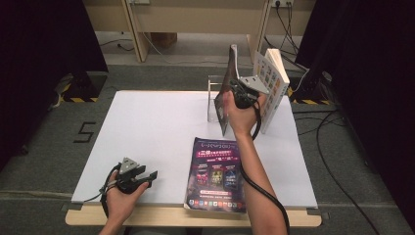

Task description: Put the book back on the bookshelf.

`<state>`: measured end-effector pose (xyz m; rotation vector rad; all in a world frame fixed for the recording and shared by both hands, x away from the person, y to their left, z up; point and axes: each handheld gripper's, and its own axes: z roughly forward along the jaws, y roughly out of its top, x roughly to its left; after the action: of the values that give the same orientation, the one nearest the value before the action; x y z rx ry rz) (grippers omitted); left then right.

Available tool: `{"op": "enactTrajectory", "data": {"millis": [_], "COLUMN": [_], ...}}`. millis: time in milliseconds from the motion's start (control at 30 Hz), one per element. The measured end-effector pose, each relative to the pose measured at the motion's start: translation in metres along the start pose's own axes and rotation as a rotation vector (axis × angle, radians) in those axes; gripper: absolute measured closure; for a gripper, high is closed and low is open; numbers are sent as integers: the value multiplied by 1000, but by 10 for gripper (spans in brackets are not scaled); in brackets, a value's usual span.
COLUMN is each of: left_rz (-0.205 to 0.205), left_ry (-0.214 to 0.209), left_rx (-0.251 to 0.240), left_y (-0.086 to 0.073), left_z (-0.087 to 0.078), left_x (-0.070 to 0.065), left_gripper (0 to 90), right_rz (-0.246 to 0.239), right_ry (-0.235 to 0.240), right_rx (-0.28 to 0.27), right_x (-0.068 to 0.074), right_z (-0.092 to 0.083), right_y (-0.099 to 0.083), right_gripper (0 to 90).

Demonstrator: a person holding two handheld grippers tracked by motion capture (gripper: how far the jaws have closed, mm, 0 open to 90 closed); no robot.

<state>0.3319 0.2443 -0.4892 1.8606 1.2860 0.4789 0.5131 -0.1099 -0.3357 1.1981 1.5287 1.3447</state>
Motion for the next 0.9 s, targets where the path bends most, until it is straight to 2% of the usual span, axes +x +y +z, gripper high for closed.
{"op": "enactTrajectory", "data": {"millis": [267,467,533,700,767,900], "left_rz": [3,5,6,5,6,2], "left_ry": [2,1,0,0,1,2], "left_rx": [-1,-1,-2,-1,-5,-3], "left_y": [0,1,1,1,1,1], "left_z": [1,0,0,0,-1,-1], "left_x": [-1,-2,-1,0,-1,0], "left_gripper": [436,435,435,435,435,435], "right_rz": [-10,28,44,66,56,81], "right_ry": [8,21,29,25,12,-11], "right_rx": [14,64,91,85,88,108], "right_x": [-4,-8,-7,0,4,4], "right_z": [-4,3,7,7,7,8], "right_y": [1,3,3,2,2,4], "right_gripper": [751,719,763,809,831,856]}}
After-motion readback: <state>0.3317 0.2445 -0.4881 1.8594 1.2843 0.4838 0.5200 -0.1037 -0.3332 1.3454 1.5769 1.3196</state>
